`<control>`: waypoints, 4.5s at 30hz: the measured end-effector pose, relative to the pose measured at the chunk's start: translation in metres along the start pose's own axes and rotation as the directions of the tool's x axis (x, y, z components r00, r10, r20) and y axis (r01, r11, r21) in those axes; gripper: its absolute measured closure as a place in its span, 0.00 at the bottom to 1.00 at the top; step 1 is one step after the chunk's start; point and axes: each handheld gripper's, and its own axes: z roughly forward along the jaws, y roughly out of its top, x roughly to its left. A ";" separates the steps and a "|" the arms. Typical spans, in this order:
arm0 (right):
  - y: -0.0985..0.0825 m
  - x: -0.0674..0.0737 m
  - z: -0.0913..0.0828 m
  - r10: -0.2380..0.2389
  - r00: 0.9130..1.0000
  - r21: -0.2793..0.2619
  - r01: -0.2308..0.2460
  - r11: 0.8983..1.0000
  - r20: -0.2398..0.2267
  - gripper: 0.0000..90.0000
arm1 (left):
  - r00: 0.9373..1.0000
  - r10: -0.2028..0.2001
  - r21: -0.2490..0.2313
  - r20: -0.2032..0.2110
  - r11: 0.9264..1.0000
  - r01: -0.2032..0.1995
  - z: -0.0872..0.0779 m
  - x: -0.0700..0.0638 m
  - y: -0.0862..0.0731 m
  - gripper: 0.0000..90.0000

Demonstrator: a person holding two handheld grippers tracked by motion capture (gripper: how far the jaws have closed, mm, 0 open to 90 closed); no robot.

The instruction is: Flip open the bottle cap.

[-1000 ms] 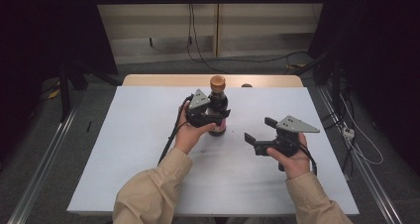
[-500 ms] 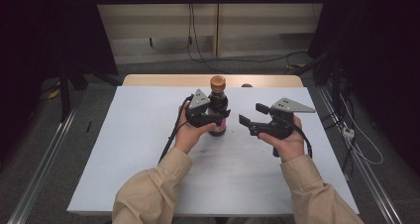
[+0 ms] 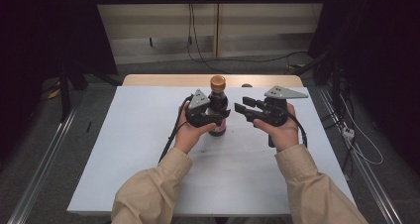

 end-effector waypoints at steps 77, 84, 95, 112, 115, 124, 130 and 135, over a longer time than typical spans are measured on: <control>0.063 0.010 0.030 -0.107 0.993 0.093 0.112 0.989 -0.057 1.00 | 1.000 -0.007 0.042 0.014 0.999 0.007 0.001 0.002 0.004 0.35; 0.063 0.011 0.030 -0.096 0.994 0.095 0.101 0.990 -0.054 1.00 | 1.000 -0.007 0.045 0.008 0.999 0.006 0.000 0.001 0.004 0.36; 0.062 0.011 0.029 -0.087 0.995 0.086 0.091 0.992 -0.054 1.00 | 1.000 -0.007 0.046 0.008 0.999 0.006 0.000 0.001 0.004 0.36; 0.096 0.034 0.012 -0.197 0.980 0.021 0.198 0.980 -0.028 1.00 | 0.997 0.081 0.079 -0.014 0.994 -0.080 0.008 -0.014 0.012 0.35; 0.087 0.022 0.004 -0.176 0.984 0.032 0.176 0.984 -0.012 1.00 | 0.998 0.061 0.067 -0.010 0.996 -0.061 0.006 -0.009 0.009 0.35; 0.065 0.009 0.005 -0.131 0.991 0.045 0.131 0.990 -0.013 1.00 | 0.998 0.055 0.054 -0.008 0.997 -0.054 0.007 -0.009 0.008 0.34; 0.060 0.008 0.007 -0.121 0.992 0.054 0.122 0.991 -0.016 1.00 | 1.000 0.025 0.038 0.000 0.999 -0.025 0.005 -0.006 0.006 0.34; 0.058 0.008 0.012 -0.115 0.993 0.057 0.116 0.992 -0.022 1.00 | 1.000 0.008 0.018 0.001 1.000 -0.008 0.003 -0.003 0.003 0.34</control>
